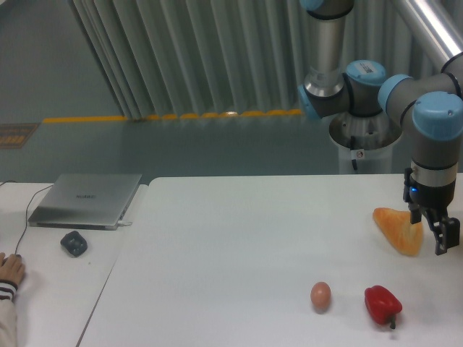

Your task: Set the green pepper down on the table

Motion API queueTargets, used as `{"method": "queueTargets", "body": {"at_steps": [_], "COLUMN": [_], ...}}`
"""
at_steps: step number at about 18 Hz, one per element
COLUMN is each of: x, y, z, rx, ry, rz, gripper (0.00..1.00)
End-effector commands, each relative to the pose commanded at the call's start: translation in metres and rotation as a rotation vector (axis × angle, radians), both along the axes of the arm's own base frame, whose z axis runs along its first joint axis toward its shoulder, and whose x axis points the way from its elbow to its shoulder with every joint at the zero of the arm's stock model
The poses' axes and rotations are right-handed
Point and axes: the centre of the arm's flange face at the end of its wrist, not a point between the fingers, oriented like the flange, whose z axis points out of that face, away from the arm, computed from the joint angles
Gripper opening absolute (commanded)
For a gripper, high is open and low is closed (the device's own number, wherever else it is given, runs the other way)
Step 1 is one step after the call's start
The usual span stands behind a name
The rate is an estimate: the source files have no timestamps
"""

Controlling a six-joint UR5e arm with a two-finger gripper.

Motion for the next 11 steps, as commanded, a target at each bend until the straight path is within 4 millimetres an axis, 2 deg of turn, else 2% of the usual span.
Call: {"method": "queueTargets", "body": {"at_steps": [11], "x": [-0.0006], "y": [-0.0009], "z": [0.0009], "rx": [-0.001], "ry": [0.003], "rz": [-0.008], "gripper": [1.00]}}
